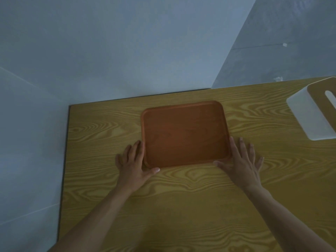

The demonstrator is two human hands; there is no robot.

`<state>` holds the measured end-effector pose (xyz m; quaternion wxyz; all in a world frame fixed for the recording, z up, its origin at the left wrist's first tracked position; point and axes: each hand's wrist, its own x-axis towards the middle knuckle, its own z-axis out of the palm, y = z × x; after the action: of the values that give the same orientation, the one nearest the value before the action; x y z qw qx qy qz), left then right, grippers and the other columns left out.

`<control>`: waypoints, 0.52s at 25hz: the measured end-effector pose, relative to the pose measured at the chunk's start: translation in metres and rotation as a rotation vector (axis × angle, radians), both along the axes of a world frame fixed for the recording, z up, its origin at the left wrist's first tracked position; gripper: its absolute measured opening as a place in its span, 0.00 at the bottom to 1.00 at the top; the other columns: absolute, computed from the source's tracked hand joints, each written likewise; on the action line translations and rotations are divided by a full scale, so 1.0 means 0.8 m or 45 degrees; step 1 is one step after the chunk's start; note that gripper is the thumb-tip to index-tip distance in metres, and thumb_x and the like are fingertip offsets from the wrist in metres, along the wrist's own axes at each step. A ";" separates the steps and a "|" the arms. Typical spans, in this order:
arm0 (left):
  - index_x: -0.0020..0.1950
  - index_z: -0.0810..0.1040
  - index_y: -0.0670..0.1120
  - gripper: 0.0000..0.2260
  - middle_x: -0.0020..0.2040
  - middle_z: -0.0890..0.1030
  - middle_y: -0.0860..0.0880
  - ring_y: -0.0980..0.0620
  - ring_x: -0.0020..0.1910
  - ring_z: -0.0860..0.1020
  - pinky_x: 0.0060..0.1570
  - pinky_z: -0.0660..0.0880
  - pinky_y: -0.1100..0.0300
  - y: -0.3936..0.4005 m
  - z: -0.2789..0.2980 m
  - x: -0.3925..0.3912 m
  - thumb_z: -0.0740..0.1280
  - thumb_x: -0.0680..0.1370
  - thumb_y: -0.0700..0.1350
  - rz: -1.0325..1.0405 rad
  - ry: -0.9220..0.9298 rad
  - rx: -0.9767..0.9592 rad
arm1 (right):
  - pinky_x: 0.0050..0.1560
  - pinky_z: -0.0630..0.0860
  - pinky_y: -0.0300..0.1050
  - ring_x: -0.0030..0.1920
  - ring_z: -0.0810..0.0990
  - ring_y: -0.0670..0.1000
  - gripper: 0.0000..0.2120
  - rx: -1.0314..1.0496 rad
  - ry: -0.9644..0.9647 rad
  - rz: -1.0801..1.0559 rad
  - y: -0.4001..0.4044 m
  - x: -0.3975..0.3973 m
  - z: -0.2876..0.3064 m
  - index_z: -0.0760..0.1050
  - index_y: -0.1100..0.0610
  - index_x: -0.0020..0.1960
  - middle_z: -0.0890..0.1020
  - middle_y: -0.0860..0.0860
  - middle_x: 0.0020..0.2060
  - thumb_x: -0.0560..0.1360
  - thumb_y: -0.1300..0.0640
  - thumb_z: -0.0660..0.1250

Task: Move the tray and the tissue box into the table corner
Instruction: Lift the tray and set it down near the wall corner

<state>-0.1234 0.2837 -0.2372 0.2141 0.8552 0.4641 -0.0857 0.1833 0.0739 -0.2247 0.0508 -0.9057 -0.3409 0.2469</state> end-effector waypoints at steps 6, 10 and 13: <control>0.78 0.39 0.59 0.50 0.80 0.48 0.53 0.45 0.78 0.46 0.71 0.45 0.31 0.030 0.002 0.022 0.51 0.64 0.81 0.012 -0.003 -0.025 | 0.73 0.43 0.77 0.81 0.39 0.60 0.50 -0.040 0.009 -0.031 0.031 0.022 0.002 0.35 0.34 0.79 0.43 0.49 0.83 0.65 0.19 0.54; 0.78 0.38 0.59 0.50 0.80 0.47 0.53 0.45 0.78 0.45 0.71 0.45 0.30 0.044 0.007 0.035 0.54 0.65 0.80 0.027 0.006 -0.053 | 0.73 0.43 0.77 0.81 0.38 0.60 0.51 -0.061 0.021 -0.050 0.047 0.031 0.002 0.35 0.33 0.78 0.42 0.49 0.83 0.64 0.18 0.54; 0.77 0.36 0.60 0.49 0.80 0.45 0.53 0.46 0.79 0.43 0.71 0.44 0.30 0.051 0.008 0.040 0.55 0.65 0.79 0.033 0.011 -0.075 | 0.72 0.43 0.78 0.80 0.39 0.61 0.51 -0.058 0.033 -0.067 0.056 0.035 0.004 0.36 0.33 0.78 0.42 0.49 0.83 0.64 0.19 0.56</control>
<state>-0.0910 0.3242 -0.2308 0.2385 0.8421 0.4732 -0.1002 0.2112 0.1183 -0.2217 0.0412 -0.9120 -0.3106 0.2648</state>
